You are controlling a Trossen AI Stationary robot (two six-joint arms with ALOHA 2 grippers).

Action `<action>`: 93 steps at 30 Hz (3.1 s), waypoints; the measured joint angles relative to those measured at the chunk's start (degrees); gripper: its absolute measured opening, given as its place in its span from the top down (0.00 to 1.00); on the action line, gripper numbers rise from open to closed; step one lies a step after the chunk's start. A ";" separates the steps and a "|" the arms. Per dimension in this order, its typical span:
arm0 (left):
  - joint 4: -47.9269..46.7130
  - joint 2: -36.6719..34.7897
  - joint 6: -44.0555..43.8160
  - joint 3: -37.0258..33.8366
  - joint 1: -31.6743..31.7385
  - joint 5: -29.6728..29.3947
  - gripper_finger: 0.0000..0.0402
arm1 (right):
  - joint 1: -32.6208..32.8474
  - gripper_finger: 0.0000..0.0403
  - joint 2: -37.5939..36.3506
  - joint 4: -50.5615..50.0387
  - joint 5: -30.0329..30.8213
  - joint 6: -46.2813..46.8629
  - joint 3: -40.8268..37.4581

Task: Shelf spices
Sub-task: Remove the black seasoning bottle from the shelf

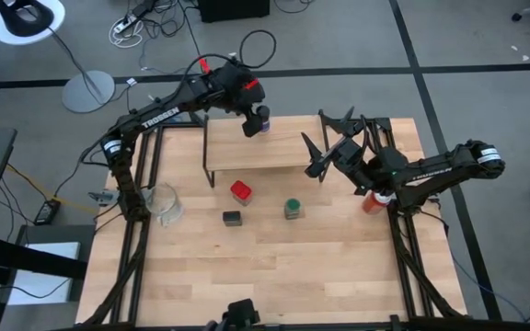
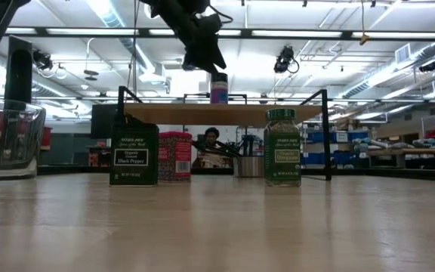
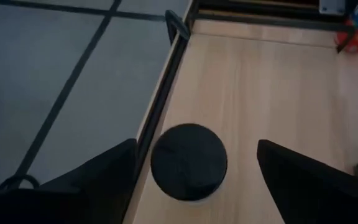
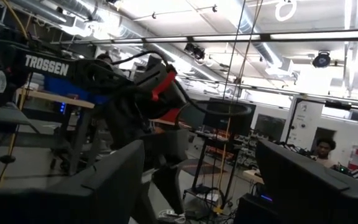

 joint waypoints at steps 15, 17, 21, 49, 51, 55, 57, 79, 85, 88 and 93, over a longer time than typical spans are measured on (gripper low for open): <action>-1.86 2.97 -0.45 -0.02 0.65 -0.09 0.16 | -0.74 0.24 0.00 -0.65 -0.13 0.20 0.00; -1.66 3.44 -0.46 -0.02 0.65 0.70 0.16 | -0.74 0.24 0.00 -0.63 -0.13 0.22 0.00; 0.88 3.74 -0.46 -0.02 0.65 1.06 0.16 | -0.74 0.24 0.00 -0.64 -0.13 0.24 0.00; -0.01 3.92 -1.63 -0.02 0.19 1.32 0.51 | -0.98 0.24 0.00 -0.66 -0.11 0.28 0.00; -0.17 3.91 -1.84 -0.02 0.19 1.82 0.51 | -0.98 0.24 0.00 -0.66 -0.11 0.28 0.00; -0.59 3.91 -2.34 -0.02 0.17 3.09 0.51 | -0.98 0.24 0.00 -0.64 -0.11 0.26 0.00; -0.75 3.89 -3.14 -0.02 0.17 3.24 0.51 | -0.98 0.24 0.00 -0.64 -0.11 0.26 0.00; -1.23 0.52 -6.77 0.00 -2.13 4.58 0.51 | -0.98 0.24 0.00 -0.63 -0.09 0.24 0.00; -2.98 -0.08 -7.08 0.00 -3.87 4.08 0.51 | -0.98 0.24 0.00 -0.67 -0.09 0.24 0.00; -4.78 -0.34 -7.47 0.00 -5.10 4.08 0.51 | -0.98 0.24 0.00 -0.68 -0.07 0.11 0.00; -6.90 -1.07 -7.76 0.05 -7.84 4.07 0.51 | -0.98 0.24 -0.01 -0.65 0.20 0.02 0.00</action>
